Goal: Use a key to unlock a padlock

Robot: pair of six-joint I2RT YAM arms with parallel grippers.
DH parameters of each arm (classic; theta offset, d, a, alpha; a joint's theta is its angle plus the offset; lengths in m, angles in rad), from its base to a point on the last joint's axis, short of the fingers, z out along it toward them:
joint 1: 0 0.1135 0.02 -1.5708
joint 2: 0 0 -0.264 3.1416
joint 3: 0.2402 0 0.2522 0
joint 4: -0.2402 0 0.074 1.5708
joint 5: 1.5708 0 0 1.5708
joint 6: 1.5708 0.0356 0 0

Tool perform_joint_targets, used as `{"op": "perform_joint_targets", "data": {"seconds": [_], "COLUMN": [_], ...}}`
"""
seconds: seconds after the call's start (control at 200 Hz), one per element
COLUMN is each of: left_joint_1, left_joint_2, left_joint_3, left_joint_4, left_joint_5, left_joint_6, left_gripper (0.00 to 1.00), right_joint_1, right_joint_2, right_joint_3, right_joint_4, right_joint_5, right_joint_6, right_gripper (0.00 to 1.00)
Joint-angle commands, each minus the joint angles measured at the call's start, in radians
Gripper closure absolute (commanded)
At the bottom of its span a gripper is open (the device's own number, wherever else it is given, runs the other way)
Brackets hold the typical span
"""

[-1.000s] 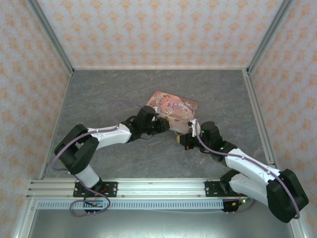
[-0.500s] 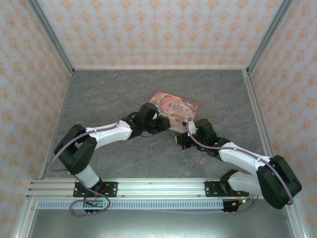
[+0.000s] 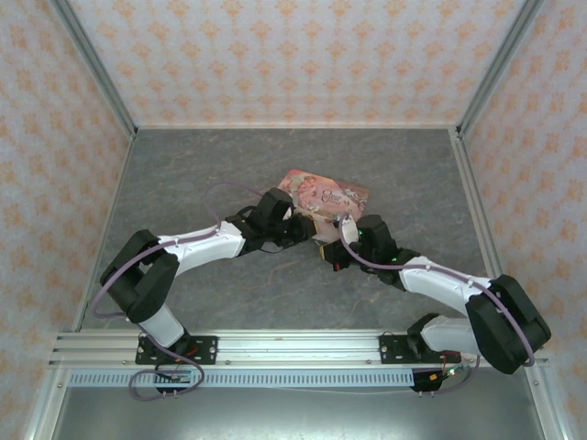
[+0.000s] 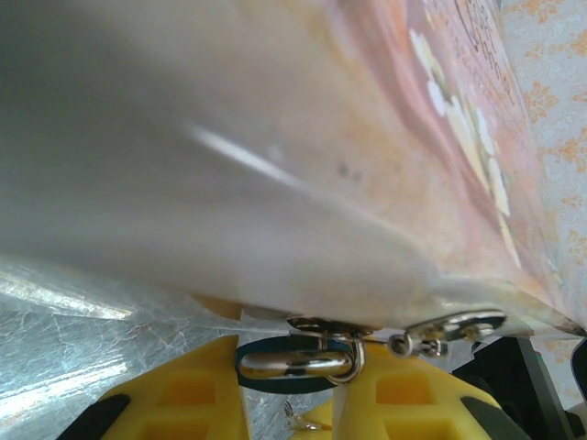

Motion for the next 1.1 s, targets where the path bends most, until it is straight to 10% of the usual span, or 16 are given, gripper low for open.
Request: {"op": "perform_joint_targets", "data": {"seconds": [0.0, 1.091], "left_joint_1": [-0.003, -0.003], "left_joint_2": [-0.033, -0.037], "left_joint_3": [0.039, 0.037], "left_joint_4": [-0.005, -0.009], "left_joint_5": [0.063, 0.070], "left_joint_6": [-0.023, -0.025], "left_gripper": [0.87, 0.87], "right_joint_1": [0.004, -0.009], "right_joint_2": [0.019, 0.078], "right_joint_3": [0.029, 0.048], "right_joint_4": [0.026, 0.156], "right_joint_5": [0.032, 0.025], "right_joint_6": [-0.014, 0.023], "right_gripper": [1.00, 1.00]}}
